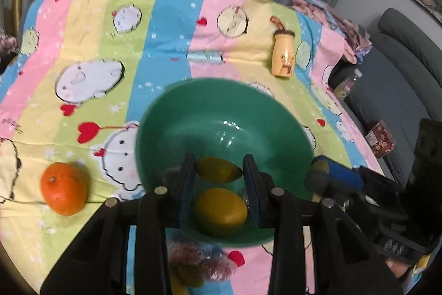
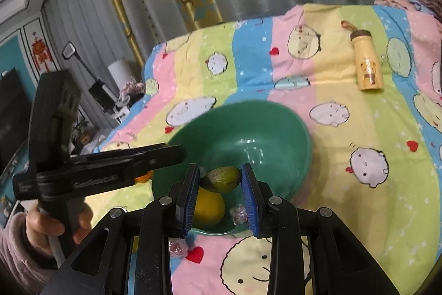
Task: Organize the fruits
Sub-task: 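Carry the small green fruit into the green basin and release, then withdraw the left tool from the basin toward the remaining fruits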
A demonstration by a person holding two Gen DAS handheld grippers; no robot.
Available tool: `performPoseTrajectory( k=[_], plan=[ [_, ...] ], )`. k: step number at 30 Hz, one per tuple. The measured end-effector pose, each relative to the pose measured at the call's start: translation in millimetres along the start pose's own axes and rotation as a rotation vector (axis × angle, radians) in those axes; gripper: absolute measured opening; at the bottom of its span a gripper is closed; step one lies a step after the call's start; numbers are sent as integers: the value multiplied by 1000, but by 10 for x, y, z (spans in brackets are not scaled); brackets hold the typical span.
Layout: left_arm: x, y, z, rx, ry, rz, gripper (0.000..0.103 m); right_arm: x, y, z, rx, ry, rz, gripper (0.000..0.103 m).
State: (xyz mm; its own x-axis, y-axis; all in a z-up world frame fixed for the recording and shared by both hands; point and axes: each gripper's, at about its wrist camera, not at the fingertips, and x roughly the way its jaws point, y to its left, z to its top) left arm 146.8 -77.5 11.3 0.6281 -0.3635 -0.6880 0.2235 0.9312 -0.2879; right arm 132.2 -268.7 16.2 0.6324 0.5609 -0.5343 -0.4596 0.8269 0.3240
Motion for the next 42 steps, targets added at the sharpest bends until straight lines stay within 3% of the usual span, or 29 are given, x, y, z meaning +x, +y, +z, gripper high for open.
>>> performPoseTrajectory(
  k=[5, 15, 17, 19, 22, 24, 31, 42],
  plan=[
    [238, -49, -9, 31, 59, 33, 35, 125, 40, -57, -30, 37, -16, 32],
    [375, -13, -36, 62, 72, 77, 35, 197, -15, -89, -19, 63, -36, 32],
    [369, -12, -27, 69, 71, 90, 37, 212, -16, -93, -15, 67, -42, 32],
    [342, -2, -18, 80, 62, 98, 46, 229, -20, -97, -11, 74, -50, 32],
    [254, 45, 3, 68, 38, 90, 64, 232, -16, -94, -8, 76, -55, 33],
    [183, 66, 18, 60, 20, 92, 65, 213, -25, -86, 5, 67, -60, 43],
    [-171, 185, -6, 24, -36, 87, 73, 88, -59, -63, 41, 25, -32, 44],
    [-658, 403, -311, -49, -78, 114, 74, -190, 16, -86, 57, -29, 34, 47]
  ],
)
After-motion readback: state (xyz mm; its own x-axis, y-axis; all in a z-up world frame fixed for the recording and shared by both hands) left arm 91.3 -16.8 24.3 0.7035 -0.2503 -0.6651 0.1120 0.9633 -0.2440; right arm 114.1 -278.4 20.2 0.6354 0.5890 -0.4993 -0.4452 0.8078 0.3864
